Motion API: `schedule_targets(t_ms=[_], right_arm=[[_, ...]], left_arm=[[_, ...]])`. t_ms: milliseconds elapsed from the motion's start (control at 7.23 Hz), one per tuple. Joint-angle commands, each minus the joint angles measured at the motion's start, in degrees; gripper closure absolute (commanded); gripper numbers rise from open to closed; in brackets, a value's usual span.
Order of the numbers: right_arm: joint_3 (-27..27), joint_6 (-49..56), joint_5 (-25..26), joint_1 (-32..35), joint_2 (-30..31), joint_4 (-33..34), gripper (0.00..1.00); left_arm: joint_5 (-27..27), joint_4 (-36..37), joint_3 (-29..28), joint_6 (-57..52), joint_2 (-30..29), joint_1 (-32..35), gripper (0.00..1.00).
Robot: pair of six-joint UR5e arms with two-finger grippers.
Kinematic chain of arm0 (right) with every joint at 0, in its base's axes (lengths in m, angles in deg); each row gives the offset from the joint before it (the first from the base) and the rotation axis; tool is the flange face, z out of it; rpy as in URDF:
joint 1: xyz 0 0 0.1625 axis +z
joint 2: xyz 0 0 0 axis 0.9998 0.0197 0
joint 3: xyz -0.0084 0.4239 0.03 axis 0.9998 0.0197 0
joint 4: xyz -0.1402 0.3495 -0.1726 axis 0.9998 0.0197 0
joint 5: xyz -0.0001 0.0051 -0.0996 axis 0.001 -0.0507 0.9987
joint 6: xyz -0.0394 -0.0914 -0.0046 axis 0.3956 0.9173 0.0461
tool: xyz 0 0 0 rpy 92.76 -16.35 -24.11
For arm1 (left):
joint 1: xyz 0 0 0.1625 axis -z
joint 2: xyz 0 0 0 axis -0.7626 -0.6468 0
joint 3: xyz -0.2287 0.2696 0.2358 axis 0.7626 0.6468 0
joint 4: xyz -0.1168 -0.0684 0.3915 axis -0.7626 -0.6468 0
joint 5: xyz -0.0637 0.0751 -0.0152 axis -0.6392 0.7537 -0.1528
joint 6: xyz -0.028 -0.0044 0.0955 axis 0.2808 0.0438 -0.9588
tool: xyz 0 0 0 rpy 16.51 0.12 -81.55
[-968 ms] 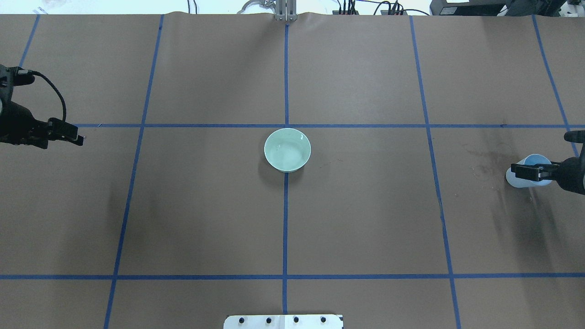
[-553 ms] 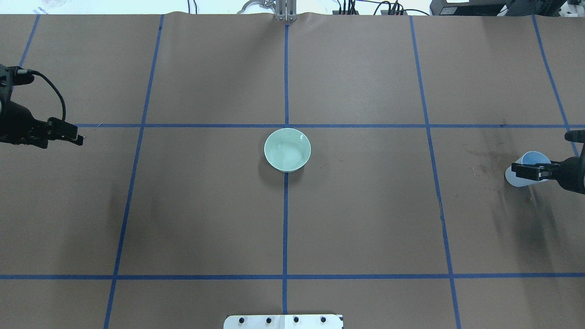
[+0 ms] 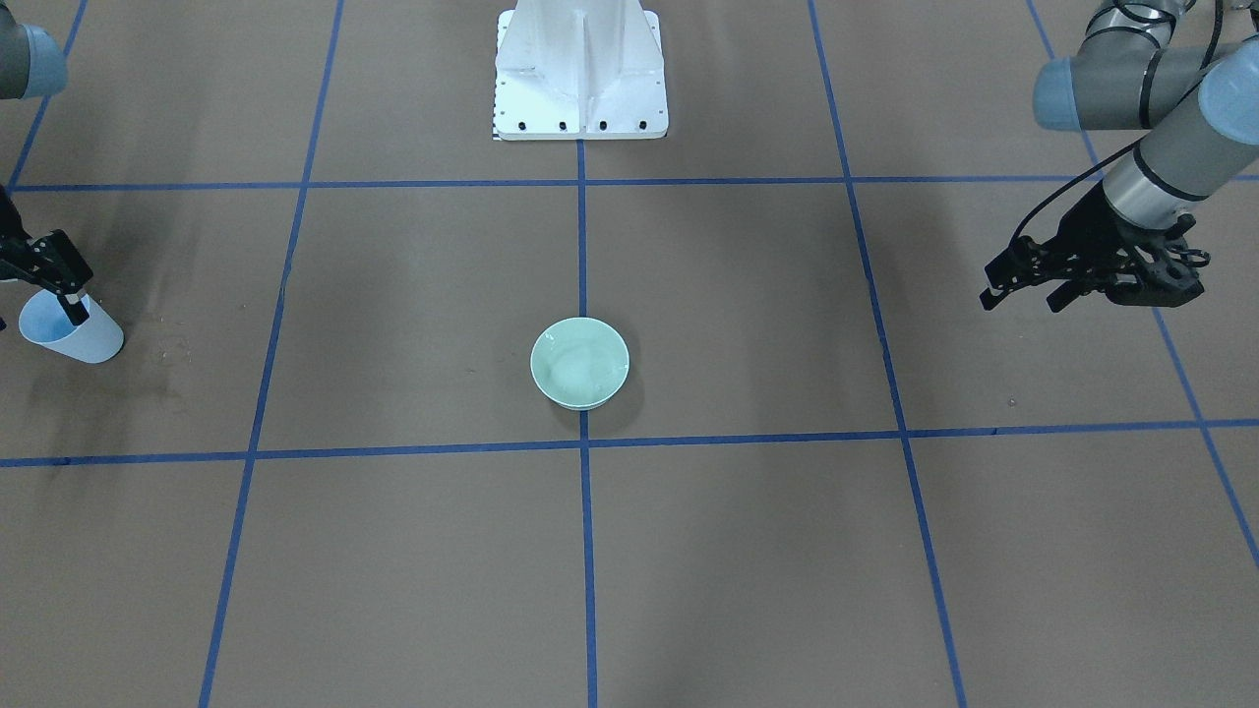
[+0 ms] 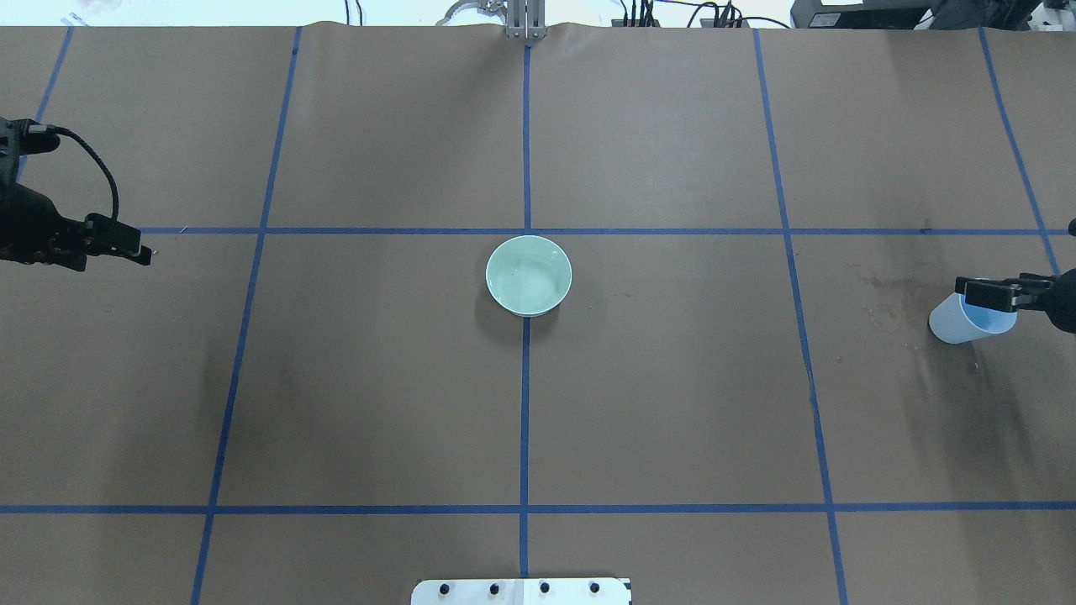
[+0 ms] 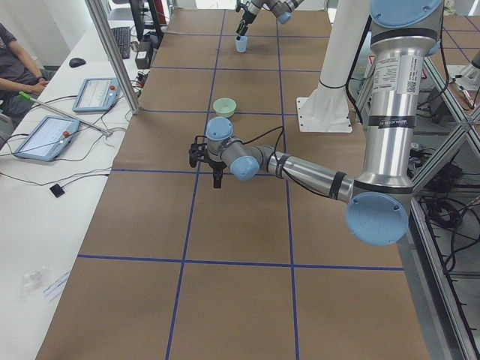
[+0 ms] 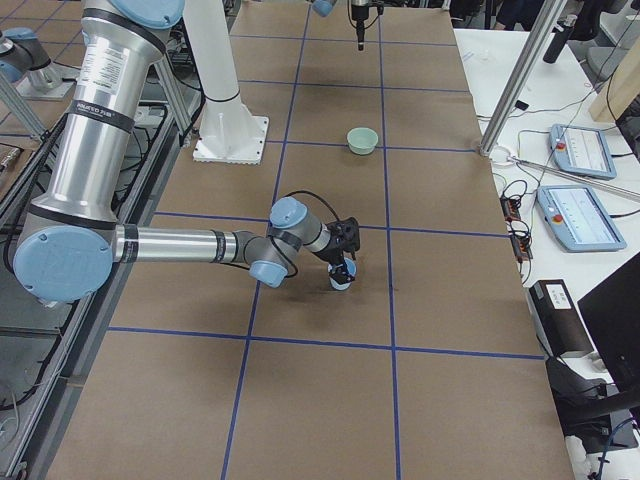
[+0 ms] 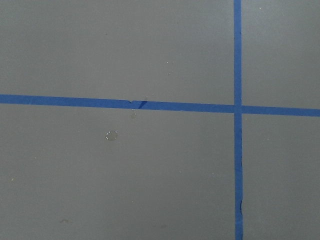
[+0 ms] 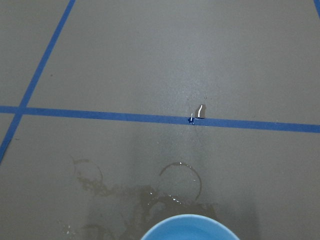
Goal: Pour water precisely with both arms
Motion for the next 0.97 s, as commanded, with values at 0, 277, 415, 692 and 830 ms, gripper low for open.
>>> schedule_targets(t_ms=[0, 277, 415, 692, 830], right_arm=[[-0.3, 4.0, -11.0, 8.7, -0.8, 1.1, 0.01], [-0.3, 15.1, -18.8, 18.0, -2.9, 9.4, 0.01], [-0.2, 21.6, -22.1, 22.2, -4.4, 15.4, 0.01], [-0.2, 32.4, -29.7, 29.8, -5.1, 24.4, 0.01], [-0.2, 33.6, -30.9, 30.8, -5.1, 26.2, 0.01]], left_arm=[[-2.3, 4.7, 1.1, -3.5, -0.2, 5.4, 0.00], [-2.3, 12.9, 1.4, -19.4, -0.2, 12.4, 0.00], [-2.3, 17.8, 1.3, -28.9, -0.1, 16.4, 0.00], [-2.6, 21.6, 1.5, -38.3, 2.4, 21.1, 0.00], [-4.9, 21.7, 2.9, -29.4, 1.2, 20.4, 0.00]])
